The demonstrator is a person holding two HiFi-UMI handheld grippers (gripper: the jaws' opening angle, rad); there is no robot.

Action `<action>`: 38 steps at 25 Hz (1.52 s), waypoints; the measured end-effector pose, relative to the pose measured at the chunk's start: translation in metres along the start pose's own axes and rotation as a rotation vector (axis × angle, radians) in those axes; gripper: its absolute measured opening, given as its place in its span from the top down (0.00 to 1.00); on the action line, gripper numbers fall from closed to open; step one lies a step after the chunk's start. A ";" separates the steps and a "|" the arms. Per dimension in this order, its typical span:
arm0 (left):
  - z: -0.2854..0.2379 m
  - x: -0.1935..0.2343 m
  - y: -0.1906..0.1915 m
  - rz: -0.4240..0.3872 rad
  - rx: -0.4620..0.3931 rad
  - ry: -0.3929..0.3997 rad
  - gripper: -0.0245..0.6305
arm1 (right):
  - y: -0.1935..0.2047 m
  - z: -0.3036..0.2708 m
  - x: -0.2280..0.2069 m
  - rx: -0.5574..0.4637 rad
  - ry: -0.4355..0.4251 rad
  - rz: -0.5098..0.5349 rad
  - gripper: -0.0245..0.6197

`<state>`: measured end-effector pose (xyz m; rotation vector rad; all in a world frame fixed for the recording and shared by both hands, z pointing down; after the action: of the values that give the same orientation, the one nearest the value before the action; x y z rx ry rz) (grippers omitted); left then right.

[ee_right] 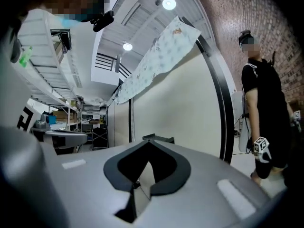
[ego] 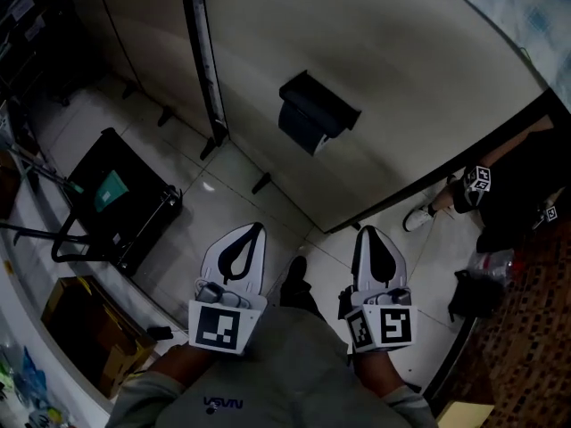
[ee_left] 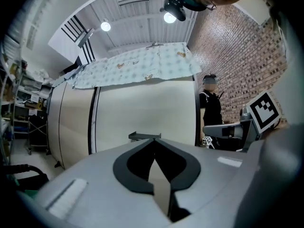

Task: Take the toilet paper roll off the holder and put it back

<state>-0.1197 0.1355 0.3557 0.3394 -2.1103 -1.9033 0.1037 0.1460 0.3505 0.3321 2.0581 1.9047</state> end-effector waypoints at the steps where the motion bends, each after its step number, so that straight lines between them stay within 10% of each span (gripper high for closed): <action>1: 0.006 -0.001 0.001 0.000 -0.001 0.007 0.95 | 0.000 0.007 0.005 0.003 0.007 0.002 0.96; 38: 0.091 -0.122 0.022 -0.054 0.006 -0.009 0.95 | 0.030 0.152 -0.009 0.038 -0.032 -0.031 0.96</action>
<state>-0.0383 0.2654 0.3630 0.3938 -2.1339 -1.9323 0.1688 0.2854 0.3711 0.3354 2.0681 1.8326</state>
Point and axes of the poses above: the fingertips, and each gripper's own axes: z backward along the fingers, x to its left, y out of its underside, the point moved 7 cm from there along z, backward along the fingers, and after that the axes turned 8 degrees about -y, right-handed, at the moved point
